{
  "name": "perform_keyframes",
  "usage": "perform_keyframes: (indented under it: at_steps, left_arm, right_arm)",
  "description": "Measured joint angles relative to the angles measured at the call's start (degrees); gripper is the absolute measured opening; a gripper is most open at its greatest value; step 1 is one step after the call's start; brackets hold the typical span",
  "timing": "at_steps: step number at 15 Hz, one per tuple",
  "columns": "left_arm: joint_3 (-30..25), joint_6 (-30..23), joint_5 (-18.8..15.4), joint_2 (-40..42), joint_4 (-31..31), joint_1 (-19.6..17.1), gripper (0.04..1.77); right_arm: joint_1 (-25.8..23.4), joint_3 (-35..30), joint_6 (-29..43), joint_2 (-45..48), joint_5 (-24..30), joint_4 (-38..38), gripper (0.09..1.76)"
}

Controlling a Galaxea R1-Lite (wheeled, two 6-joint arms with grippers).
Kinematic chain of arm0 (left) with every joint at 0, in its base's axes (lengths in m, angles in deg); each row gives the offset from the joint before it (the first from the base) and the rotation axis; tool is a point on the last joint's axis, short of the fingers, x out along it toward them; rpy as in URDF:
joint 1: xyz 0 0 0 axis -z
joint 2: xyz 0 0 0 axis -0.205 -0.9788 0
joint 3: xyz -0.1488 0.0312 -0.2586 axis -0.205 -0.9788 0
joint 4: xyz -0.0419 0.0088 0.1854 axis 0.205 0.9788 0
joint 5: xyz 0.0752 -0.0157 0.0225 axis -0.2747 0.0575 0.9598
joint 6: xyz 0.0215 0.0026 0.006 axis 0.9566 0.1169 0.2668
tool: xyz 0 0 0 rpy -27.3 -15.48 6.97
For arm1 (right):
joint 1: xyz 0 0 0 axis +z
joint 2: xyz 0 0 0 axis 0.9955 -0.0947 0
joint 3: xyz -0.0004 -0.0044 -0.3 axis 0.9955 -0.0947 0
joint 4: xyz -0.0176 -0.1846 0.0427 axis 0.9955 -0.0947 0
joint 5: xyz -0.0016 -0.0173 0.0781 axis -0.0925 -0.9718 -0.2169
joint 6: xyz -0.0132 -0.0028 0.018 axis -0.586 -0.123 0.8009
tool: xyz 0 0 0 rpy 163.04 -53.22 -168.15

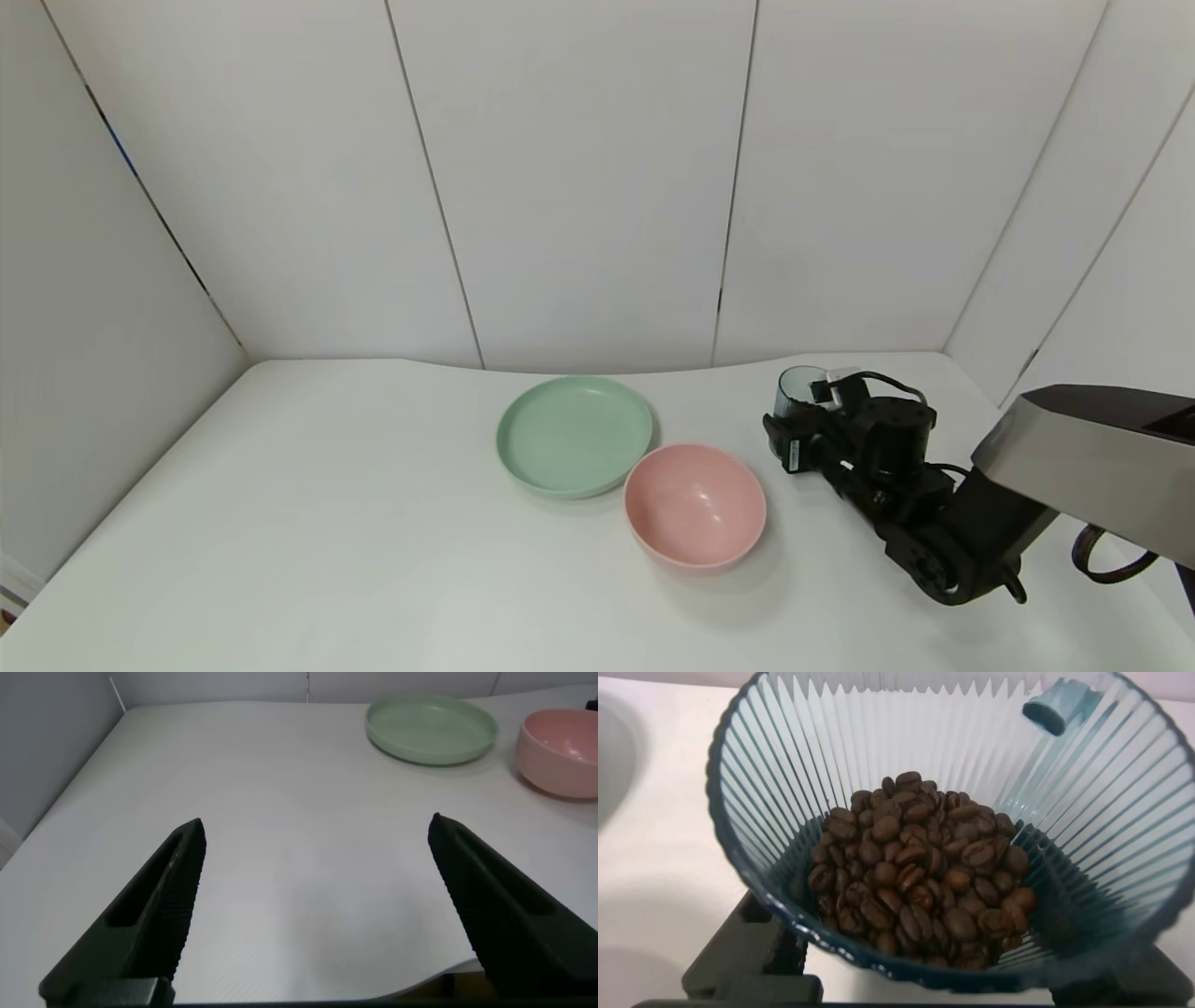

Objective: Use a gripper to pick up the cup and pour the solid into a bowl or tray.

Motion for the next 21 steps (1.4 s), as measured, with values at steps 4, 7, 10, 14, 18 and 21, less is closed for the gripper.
perform_keyframes:
  at_steps: [4, 7, 10, 14, 18, 21]
  left_arm:
    - [0.0, 0.0, 0.0, 0.0, 0.0, 0.0, 1.72]
    - [0.0, 0.0, 0.0, 0.0, 0.0, 0.0, 1.72]
    - [0.0, 0.0, 0.0, 0.0, 0.0, 0.0, 1.72]
    - [0.0, 0.0, 0.0, 0.0, 0.0, 0.0, 1.72]
    - [0.0, 0.0, 0.0, 0.0, 0.0, 0.0, 1.72]
    - [0.0, 0.0, 0.0, 0.0, 0.0, 0.0, 1.72]
  right_arm:
    - [0.0, -0.18, -0.63, 0.55, 0.1, -0.02, 1.36]
    - [-0.05, -0.44, -2.01, 1.57, 0.29, -0.2, 1.36]
    - [-0.09, -0.96, -4.38, 3.52, 0.71, -0.59, 1.36]
    - [0.35, -1.68, -6.34, 7.98, 0.77, -6.29, 1.36]
    - [1.66, -0.16, -7.39, 15.02, 0.41, -19.44, 1.36]
    - [3.0, 2.66, -8.9, 20.22, 0.16, -29.7, 1.36]
